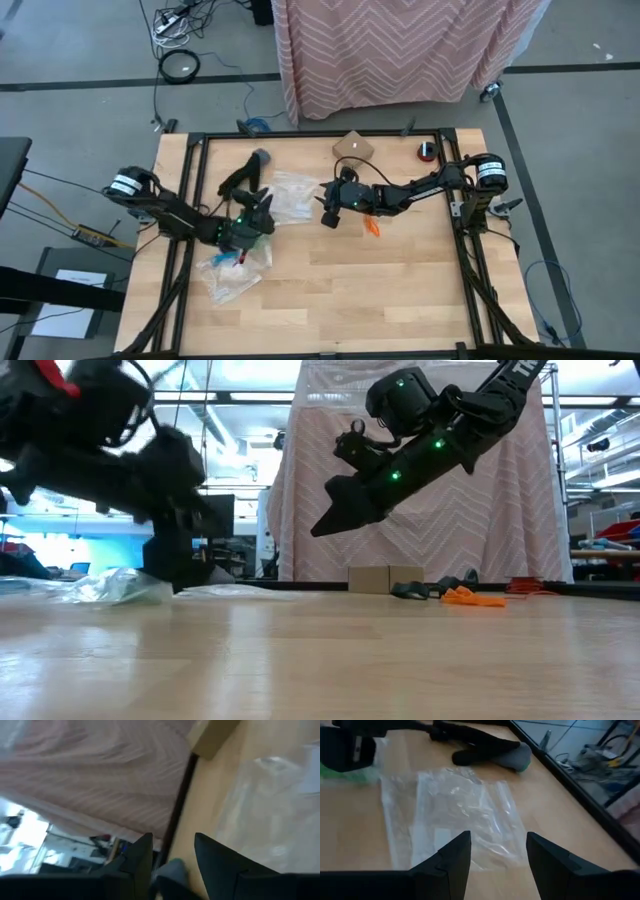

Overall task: Sort rubber bands
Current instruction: Open the transparent zip bag

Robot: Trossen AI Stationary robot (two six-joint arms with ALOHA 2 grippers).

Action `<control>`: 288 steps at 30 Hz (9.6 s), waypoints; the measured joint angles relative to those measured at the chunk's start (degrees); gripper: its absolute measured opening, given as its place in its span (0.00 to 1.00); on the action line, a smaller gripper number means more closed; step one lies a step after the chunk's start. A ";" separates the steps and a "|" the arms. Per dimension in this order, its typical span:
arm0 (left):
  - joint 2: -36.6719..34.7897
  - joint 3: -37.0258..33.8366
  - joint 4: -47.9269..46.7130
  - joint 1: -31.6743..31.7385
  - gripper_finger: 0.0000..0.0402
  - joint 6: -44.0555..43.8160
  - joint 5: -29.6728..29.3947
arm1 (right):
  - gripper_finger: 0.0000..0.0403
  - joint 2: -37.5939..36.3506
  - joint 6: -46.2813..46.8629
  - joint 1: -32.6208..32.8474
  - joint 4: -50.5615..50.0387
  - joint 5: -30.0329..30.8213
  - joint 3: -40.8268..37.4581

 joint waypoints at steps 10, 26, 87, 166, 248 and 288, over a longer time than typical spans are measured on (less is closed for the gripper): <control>-0.80 -1.10 -1.20 7.14 0.39 15.24 -1.08 | 0.42 6.84 -5.95 -0.60 -0.54 -8.22 1.58; -0.80 -4.23 1.68 17.97 0.39 24.65 17.83 | 0.41 7.32 -27.21 3.40 -12.51 2.47 6.56; -17.54 18.36 -58.98 25.07 0.39 11.41 59.76 | 0.40 7.36 -18.94 2.68 -21.06 0.75 6.82; 9.08 17.95 -23.74 19.46 0.29 17.56 54.21 | 0.18 7.34 -6.50 0.18 -18.30 -5.33 6.82; -14.85 28.33 -80.63 -3.07 0.28 -52.20 52.55 | 0.50 -0.07 -0.61 1.32 29.48 -11.16 -18.78; 8.18 31.55 -74.77 -20.59 0.23 -73.43 24.87 | 0.50 -0.13 0.83 3.18 30.36 -11.21 -18.78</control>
